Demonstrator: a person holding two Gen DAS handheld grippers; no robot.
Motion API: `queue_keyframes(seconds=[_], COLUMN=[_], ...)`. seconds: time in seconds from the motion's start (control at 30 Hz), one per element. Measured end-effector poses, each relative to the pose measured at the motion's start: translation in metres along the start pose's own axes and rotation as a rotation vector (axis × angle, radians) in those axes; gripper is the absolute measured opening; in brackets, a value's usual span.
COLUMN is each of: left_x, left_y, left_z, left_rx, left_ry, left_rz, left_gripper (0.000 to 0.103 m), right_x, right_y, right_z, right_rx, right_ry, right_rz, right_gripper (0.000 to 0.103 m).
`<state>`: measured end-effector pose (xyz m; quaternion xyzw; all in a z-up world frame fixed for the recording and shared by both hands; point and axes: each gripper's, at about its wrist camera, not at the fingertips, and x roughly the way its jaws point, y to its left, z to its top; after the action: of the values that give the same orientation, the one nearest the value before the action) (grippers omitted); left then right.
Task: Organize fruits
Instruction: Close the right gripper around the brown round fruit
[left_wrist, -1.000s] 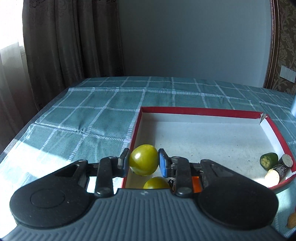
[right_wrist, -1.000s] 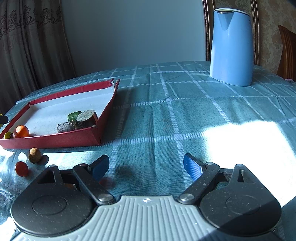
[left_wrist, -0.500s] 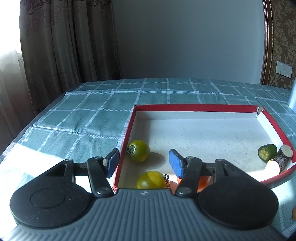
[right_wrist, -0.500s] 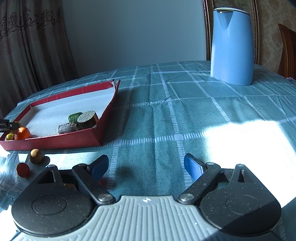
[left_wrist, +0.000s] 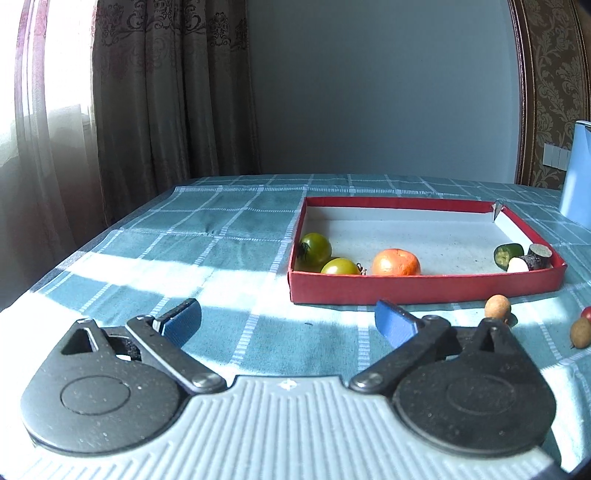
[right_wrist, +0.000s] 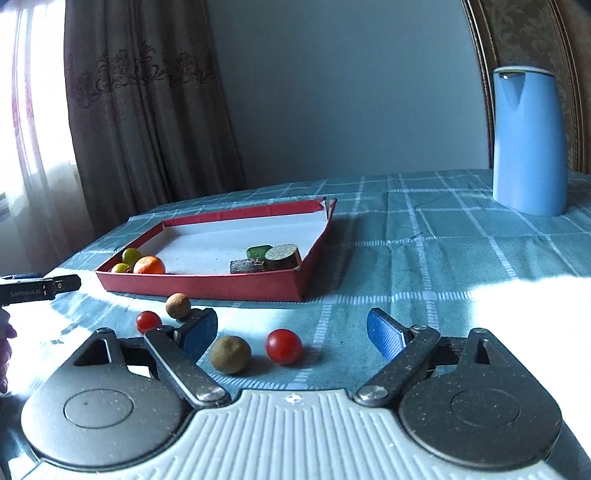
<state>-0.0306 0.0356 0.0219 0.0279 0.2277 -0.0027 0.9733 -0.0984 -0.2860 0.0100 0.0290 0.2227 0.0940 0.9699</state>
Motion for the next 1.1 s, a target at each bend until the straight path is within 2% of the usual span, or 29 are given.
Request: queue_keyframes(seconds=[0.1, 0.17, 0.27, 0.4, 0.47, 0.53, 0.67, 0.8, 0.87, 1.1], left_x=[0.0, -0.001, 0.003, 0.006, 0.005, 0.006, 0.007, 0.007, 0.007, 0.007], left_y=[0.004, 0.005, 0.005, 0.007, 0.009, 0.011, 0.011, 0.011, 0.011, 0.012], left_z=[-0.001, -0.002, -0.002, -0.003, -0.003, -0.003, -0.003, -0.003, -0.003, -0.003], left_rx=[-0.019, -0.023, -0.018, -0.028, -0.042, -0.053, -0.054, -0.058, -0.059, -0.065], left_ry=[0.007, 0.0, 0.023, 0.043, 0.04, 0.041, 0.045, 0.044, 0.046, 0.045], left_rz=[-0.015, -0.007, -0.016, -0.032, -0.036, -0.043, -0.046, -0.046, -0.045, -0.046], left_gripper=[0.103, 0.103, 0.103, 0.103, 0.103, 0.103, 0.103, 0.103, 0.103, 0.103], right_x=[0.004, 0.012, 0.018, 0.018, 0.02, 0.021, 0.026, 0.035, 0.038, 0.032], right_y=[0.021, 0.025, 0.022, 0.025, 0.029, 0.034, 0.041, 0.038, 0.037, 0.034], right_z=[-0.001, -0.001, -0.001, -0.002, -0.001, -0.001, -0.002, -0.001, -0.002, 0.0], right_rx=[-0.11, -0.133, -0.119, -0.133, -0.156, -0.173, -0.208, -0.187, -0.181, -0.153], right_ry=[0.03, 0.075, 0.106, 0.107, 0.106, 0.1, 0.128, 0.174, 0.191, 0.16], right_rz=[0.004, 0.012, 0.022, 0.029, 0.036, 0.049, 0.048, 0.019, 0.02, 0.027], right_gripper=[0.075, 0.054, 0.052, 0.051, 0.043, 0.04, 0.04, 0.04, 0.032, 0.03])
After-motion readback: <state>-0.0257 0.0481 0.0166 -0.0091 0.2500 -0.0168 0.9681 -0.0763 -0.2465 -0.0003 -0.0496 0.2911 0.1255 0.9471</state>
